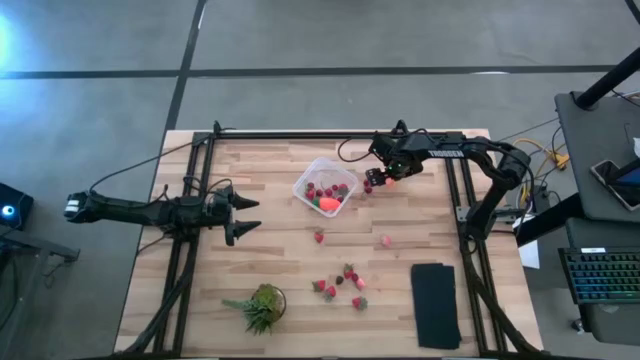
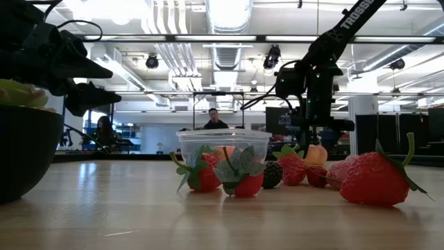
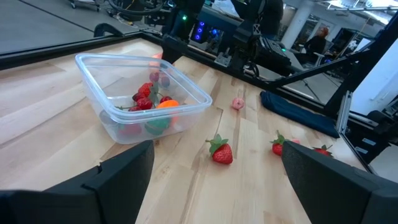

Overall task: Pick and placing Produce into tupperware
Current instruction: Put the pink peach into the transparent bin

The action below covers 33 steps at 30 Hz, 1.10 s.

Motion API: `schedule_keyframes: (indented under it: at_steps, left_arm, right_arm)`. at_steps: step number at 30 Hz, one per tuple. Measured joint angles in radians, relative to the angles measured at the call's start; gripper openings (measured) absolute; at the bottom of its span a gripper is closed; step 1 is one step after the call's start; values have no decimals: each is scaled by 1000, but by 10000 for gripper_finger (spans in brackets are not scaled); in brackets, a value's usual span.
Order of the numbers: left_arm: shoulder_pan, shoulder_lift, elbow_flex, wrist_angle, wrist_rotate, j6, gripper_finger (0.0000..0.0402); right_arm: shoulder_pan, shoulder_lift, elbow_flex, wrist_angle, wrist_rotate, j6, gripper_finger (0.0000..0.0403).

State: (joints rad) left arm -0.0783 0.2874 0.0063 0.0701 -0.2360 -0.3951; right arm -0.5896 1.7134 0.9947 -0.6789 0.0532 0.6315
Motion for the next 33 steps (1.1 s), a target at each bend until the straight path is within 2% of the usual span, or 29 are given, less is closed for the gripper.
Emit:
schedule_keyframes:
  at_steps: [12, 20, 25, 33]
  left_arm:
    - [0, 0, 0, 0, 0, 0, 338]
    - [0, 0, 0, 0, 0, 0, 338]
    - [0, 0, 0, 0, 0, 0, 338]
    - [0, 0, 0, 0, 0, 0, 338]
  right_arm:
    - [0, -3, 0, 0, -9, -4, 251]
    - [4, -36, 20, 4, -87, -4, 255]
    - [24, -76, 124, 2, -114, -5, 251]
    - [117, -64, 410, 10, -163, -104, 255]
